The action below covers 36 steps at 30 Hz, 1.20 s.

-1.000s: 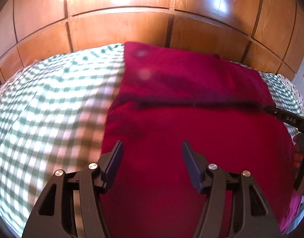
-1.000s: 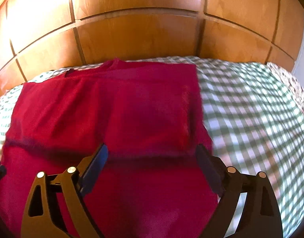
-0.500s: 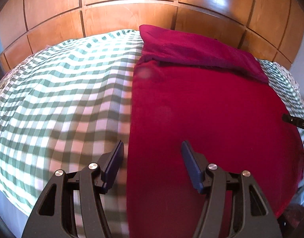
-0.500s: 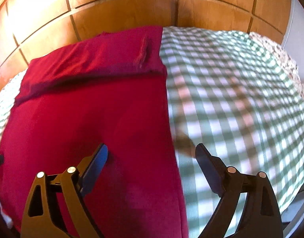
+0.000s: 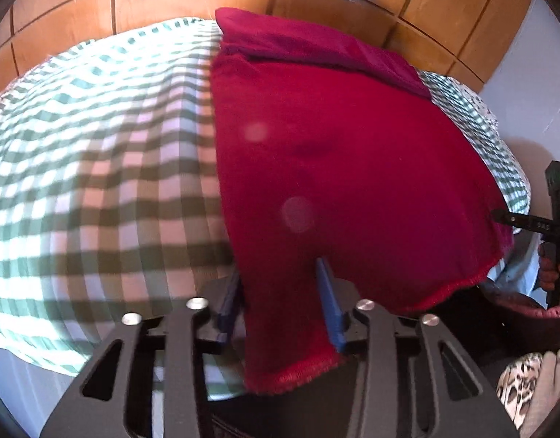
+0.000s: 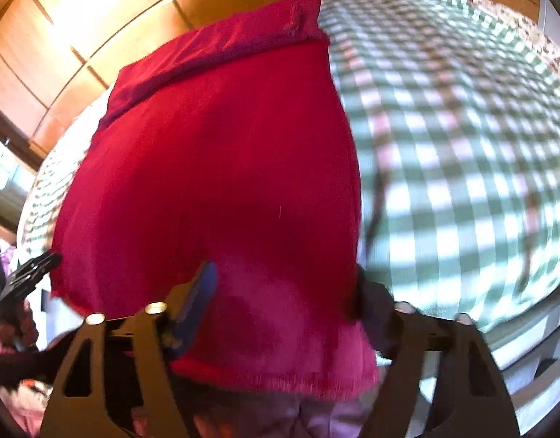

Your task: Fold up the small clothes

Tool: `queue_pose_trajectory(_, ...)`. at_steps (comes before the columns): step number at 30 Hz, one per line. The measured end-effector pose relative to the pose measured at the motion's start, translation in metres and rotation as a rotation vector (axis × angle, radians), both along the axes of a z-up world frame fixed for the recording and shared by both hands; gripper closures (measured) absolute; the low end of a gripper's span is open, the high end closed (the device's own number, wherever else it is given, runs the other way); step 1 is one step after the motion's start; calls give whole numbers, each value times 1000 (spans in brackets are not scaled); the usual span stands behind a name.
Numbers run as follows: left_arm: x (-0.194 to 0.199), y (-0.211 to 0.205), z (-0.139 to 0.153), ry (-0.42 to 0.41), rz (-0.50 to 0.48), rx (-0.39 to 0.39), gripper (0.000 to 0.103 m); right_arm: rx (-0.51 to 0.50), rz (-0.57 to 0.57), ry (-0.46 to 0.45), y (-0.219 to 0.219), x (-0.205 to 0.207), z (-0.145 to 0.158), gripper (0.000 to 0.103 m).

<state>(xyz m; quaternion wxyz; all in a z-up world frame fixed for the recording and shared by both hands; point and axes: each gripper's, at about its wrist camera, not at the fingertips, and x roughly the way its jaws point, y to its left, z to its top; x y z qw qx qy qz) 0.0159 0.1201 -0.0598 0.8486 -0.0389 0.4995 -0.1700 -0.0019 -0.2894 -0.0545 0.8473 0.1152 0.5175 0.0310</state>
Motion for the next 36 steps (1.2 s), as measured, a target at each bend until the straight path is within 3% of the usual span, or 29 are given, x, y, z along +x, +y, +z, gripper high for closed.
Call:
queue_pose_trajectory(2,-3,-4,1,4,-20,-10,90,1,17,21,2,-4,-4,58)
queue_pose_trajectory(4,-5,-4,6,-8,-30,-22,93,0,41,35,5,-4,-4,79)
queue_pose_trajectory(6,-5,1,15,-17,-25,-66,93,1,53,36,5,-1,-2,88)
queue_pose_trajectory(10,4,18,36,-31,8,-199,94,47,76,-15,4,4,19,92)
queue_pose_trajectory(14,32,19,57,-77,15,-267,94,109,57,-99,-1,20,44,93)
queue_pose_trajectory(20,98,15,72,-121,54,-281,95,114,-9,-164,-17,67,58,93)
queue_pose_trajectory(24,154,13,63,-86,142,-251,95,97,-66,-165,-30,110,54,93)
queue_pose_trajectory(26,177,12,58,-70,170,-239,87,102,-88,-166,-34,125,52,93)
queue_pose_trajectory(27,191,11,56,-55,207,-239,84,109,-104,-165,-38,134,51,91)
queue_pose_trajectory(29,201,17,56,-60,254,-250,66,171,-126,-167,-48,152,49,72)
queue_pose_trajectory(31,201,23,57,-80,291,-246,48,249,-150,-178,-57,160,49,24)
queue_pose_trajectory(32,199,27,57,-81,299,-256,46,263,-175,-193,-60,159,51,18)
queue_pose_trajectory(36,174,45,37,-42,279,-284,46,294,-224,-225,-80,140,55,13)
